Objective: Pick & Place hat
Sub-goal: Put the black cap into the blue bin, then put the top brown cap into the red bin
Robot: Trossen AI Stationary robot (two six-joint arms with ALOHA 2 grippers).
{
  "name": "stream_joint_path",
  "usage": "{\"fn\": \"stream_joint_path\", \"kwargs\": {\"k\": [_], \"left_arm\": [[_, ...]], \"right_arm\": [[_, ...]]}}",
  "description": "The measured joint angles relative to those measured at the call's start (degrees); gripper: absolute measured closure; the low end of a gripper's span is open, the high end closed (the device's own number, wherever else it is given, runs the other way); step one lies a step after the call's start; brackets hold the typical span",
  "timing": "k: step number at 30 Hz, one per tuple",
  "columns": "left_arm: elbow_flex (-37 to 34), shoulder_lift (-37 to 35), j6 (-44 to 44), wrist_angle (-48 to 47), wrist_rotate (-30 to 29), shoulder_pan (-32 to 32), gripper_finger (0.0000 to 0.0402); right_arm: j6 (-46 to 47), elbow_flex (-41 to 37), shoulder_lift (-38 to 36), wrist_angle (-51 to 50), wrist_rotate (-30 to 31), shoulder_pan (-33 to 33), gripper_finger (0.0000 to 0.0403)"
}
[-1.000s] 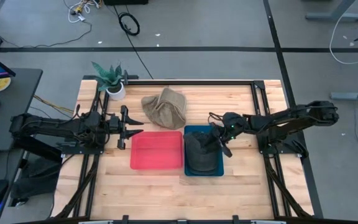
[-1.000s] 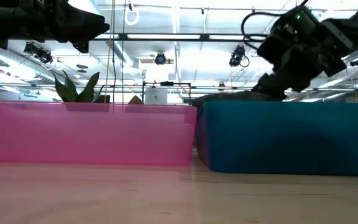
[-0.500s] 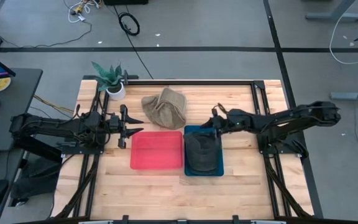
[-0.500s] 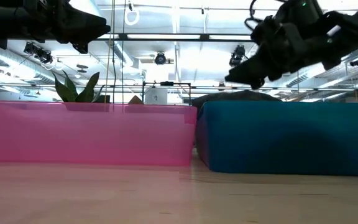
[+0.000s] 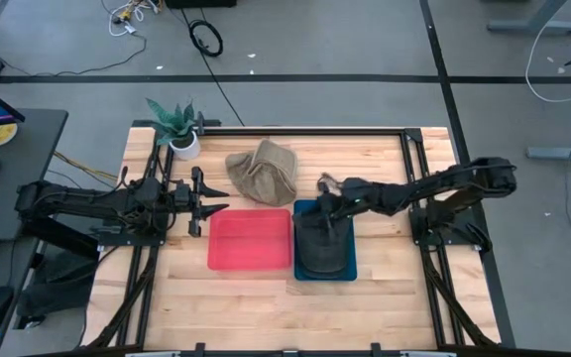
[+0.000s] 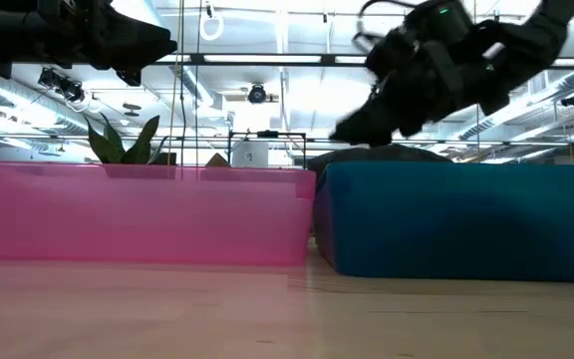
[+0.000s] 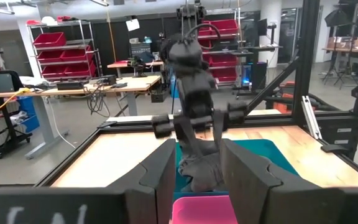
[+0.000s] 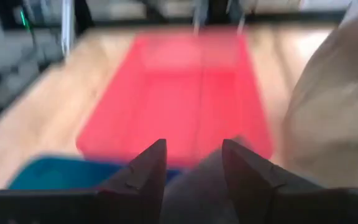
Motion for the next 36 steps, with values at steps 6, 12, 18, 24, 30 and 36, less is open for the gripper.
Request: {"fn": "stream_joint_path", "kwargs": {"k": [6,12,18,24,30,36], "left_arm": [[0.00,0.00,-0.12,-0.02,0.00,-0.02,0.0271],[0.02,0.00,-0.02,-0.02,-0.02,0.00,0.0271],[0.02,-0.01,-0.05,-0.02,-0.01,-0.01,0.0271],[0.02,0.00,0.00,-0.04,0.00,-0.02,0.0271],[0.04,-0.02,0.02,-0.04,0.00,0.00,0.0271],[0.04,0.00,0.50,-0.06,-0.28,-0.01,0.0271]], "right_arm": [[-1.24,5.82,6.35,-16.00,1.09,0.19,0.0243],[1.24,5.94,9.90,-16.38,0.55,-2.18,0.0243],[0.18,5.68,9.54,-13.71,-0.79,-2.60,0.0243],[0.53,5.61,4.44,-17.63,-0.77,-2.57,0.0243],[1.71,5.56,-3.01,-22.16,-0.82,-2.59,0.0243],[-2.71,5.56,-10.55,-24.84,-1.09,-3.41,0.0243]]}}
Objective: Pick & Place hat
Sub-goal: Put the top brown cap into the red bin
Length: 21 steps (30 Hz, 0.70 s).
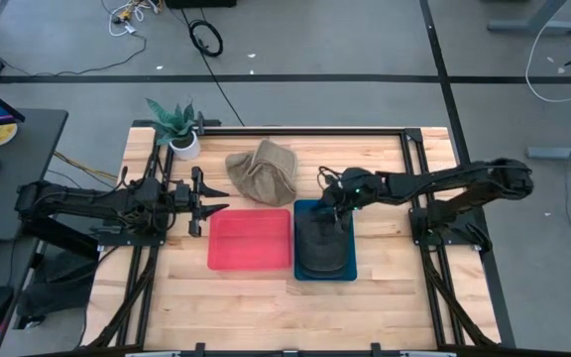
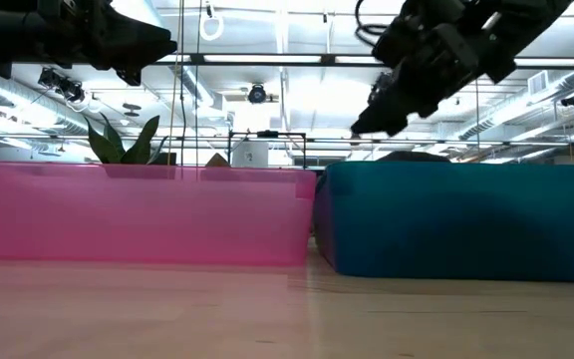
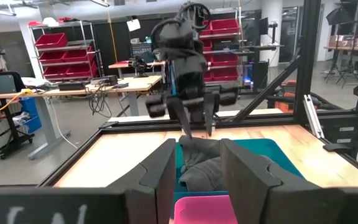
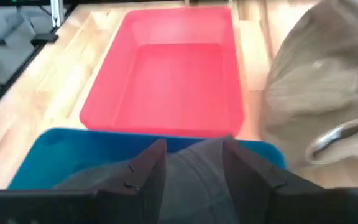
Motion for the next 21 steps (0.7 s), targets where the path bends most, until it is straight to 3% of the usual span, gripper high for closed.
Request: {"fn": "stream_joint_path", "kwargs": {"k": [5,10,15,21], "left_arm": [[0.00,0.00,-0.45,-0.79,-0.11,0.02,0.0271],[0.00,0.04,-0.50,-2.37,-1.39,0.00,0.0271],[0.02,0.04,-1.54,-4.56,-2.08,0.00,0.0271],[0.02,0.04,-5.63,-9.04,-10.69,0.22,0.0271]], "right_arm": [[-5.21,0.02,-5.90,-2.15,2.16,-1.18,0.0243],[-3.22,0.04,-10.79,-4.05,10.85,-2.64,0.0243],[-1.69,0.04,-13.33,-8.92,12.71,-2.80,0.0243],[-1.65,0.04,-13.46,-8.80,12.81,-2.80,0.0243]]}}
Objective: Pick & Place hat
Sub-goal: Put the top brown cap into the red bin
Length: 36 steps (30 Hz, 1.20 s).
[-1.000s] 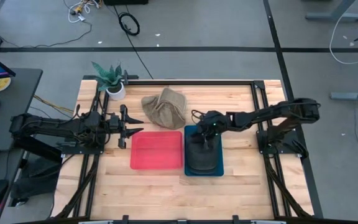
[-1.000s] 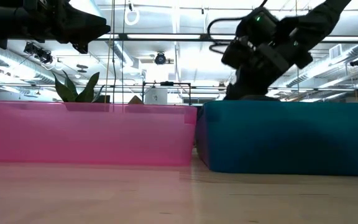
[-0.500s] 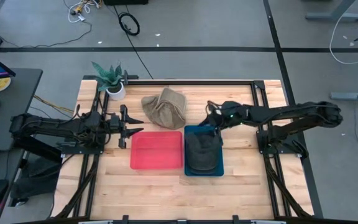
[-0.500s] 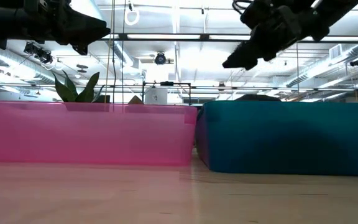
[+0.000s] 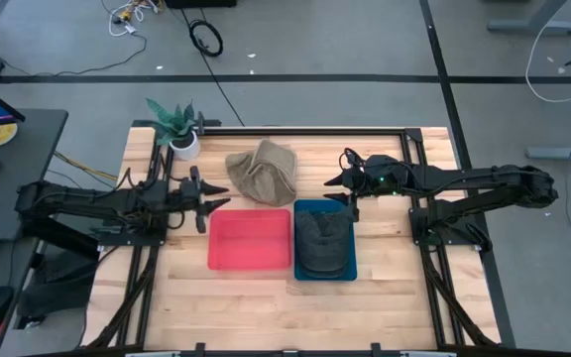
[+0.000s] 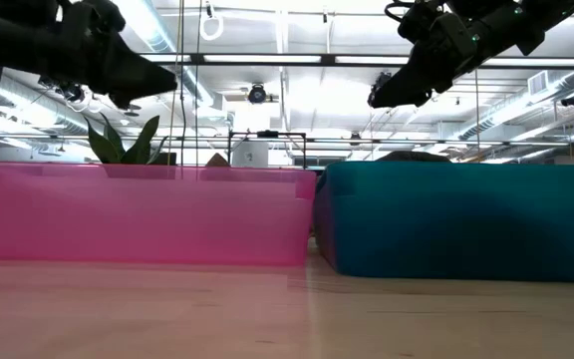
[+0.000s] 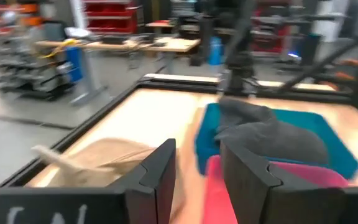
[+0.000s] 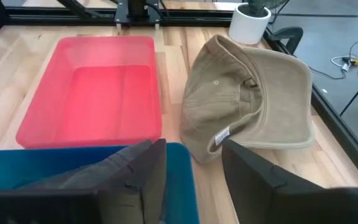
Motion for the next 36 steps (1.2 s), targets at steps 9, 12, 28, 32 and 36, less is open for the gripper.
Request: {"fn": "stream_joint_path", "kwargs": {"k": [9,12,28,32,36], "left_arm": [[0.00,1.75,-9.83,-0.63,-1.72,4.97,0.0271],[0.00,3.91,-9.96,-0.92,-1.69,5.78,0.0271],[0.00,9.01,-8.44,1.79,-0.12,6.44,0.0271],[0.00,9.01,-8.45,2.15,-0.09,6.44,0.0271],[0.00,9.01,-8.38,2.57,-2.14,6.78,0.0271]], "right_arm": [[-3.37,0.00,0.00,1.76,-3.71,0.00,0.0243],[-5.43,0.00,-0.22,4.64,-9.52,0.04,0.0243],[-7.77,-14.22,-17.12,16.70,-10.68,-1.63,0.0243],[-6.41,-18.73,-24.73,19.05,-10.51,-2.48,0.0243],[-5.32,-22.31,-30.46,20.08,-10.51,-2.51,0.0243]]}}
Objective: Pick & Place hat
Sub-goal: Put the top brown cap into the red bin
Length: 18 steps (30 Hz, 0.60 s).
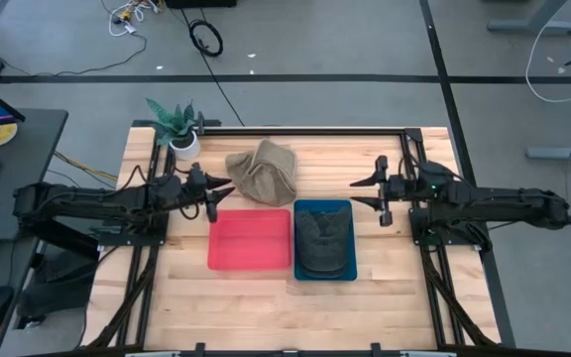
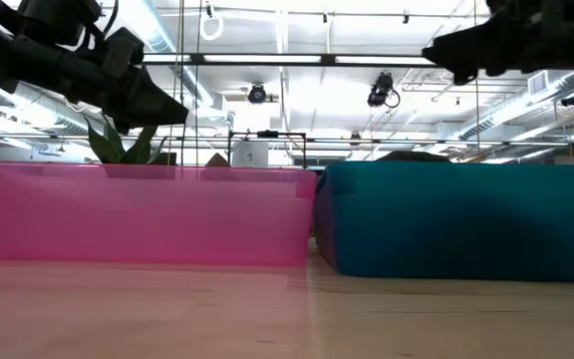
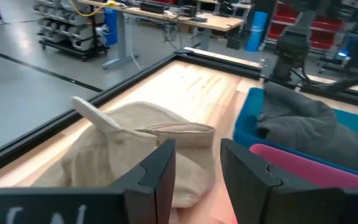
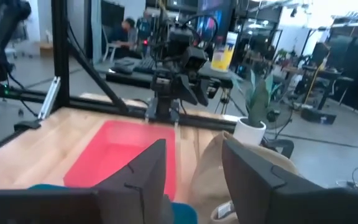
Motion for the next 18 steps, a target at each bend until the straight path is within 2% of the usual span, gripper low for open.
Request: {"fn": "stream_joint_path", "kwargs": {"k": [4,8,12,18], "left_arm": [[0.00,0.00,-0.02,0.13,-0.20,1.83,0.0271],[0.00,0.02,-0.12,0.15,2.78,4.17,0.0271],[0.00,0.02,-1.51,0.13,6.16,5.52,0.0271],[0.00,0.06,-2.01,0.04,6.42,5.77,0.0271]], "right_arm": [[0.86,-2.95,-6.88,0.21,0.00,0.00,0.0243],[2.44,-5.53,-13.39,0.01,-0.02,0.00,0.0243],[3.86,-9.41,-19.11,4.19,-0.02,0.38,0.0243],[3.42,-15.21,-25.99,8.93,2.39,0.74,0.0243]]}}
